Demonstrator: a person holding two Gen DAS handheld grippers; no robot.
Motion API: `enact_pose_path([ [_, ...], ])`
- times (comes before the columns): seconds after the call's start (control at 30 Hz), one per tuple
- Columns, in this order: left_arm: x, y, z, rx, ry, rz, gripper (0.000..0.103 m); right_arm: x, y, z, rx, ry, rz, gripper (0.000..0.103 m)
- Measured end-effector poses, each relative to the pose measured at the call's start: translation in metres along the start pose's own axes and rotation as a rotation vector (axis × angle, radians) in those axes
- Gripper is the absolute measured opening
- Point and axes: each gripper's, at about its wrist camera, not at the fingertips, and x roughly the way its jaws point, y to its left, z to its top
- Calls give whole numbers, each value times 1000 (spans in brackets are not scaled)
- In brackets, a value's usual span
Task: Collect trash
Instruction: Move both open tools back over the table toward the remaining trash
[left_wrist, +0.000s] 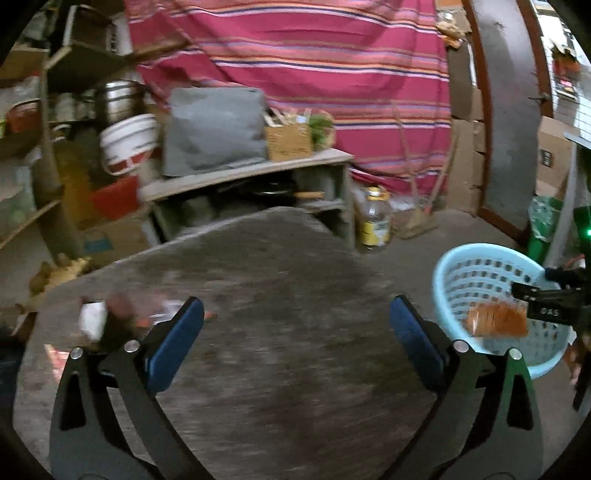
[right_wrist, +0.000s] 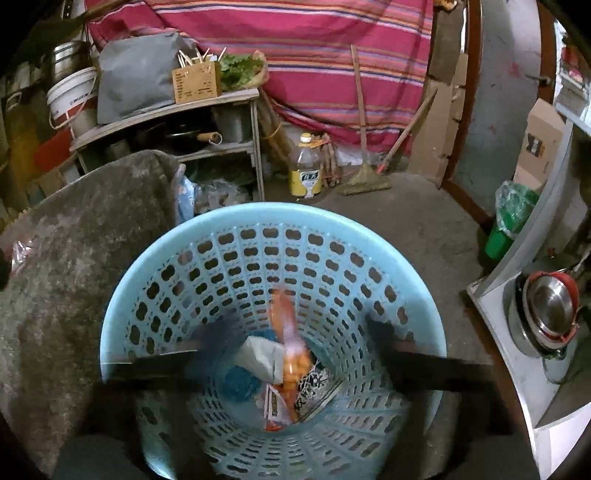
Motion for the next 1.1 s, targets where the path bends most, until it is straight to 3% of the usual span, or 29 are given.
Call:
enact_pose_path([
  [0.17,-19,67,-5,-65,-8,64,97,-4,23,7,-21,5,13,86],
  [0.3,-26,113,-14,-122,-8,104,97,-24,55,15,-45,-70,13,96],
  [0.47,-28,169,-30,-178,11,179,97,-45,107,24,-80,-146,62,98],
  [0.77,-43,249,-56,-256,39,326,97,-43,195,33,-102,-140,176,98],
  [1.1,-45,333,-101,-352,120,447,97,-37,268,36,-164,-135,221,98],
])
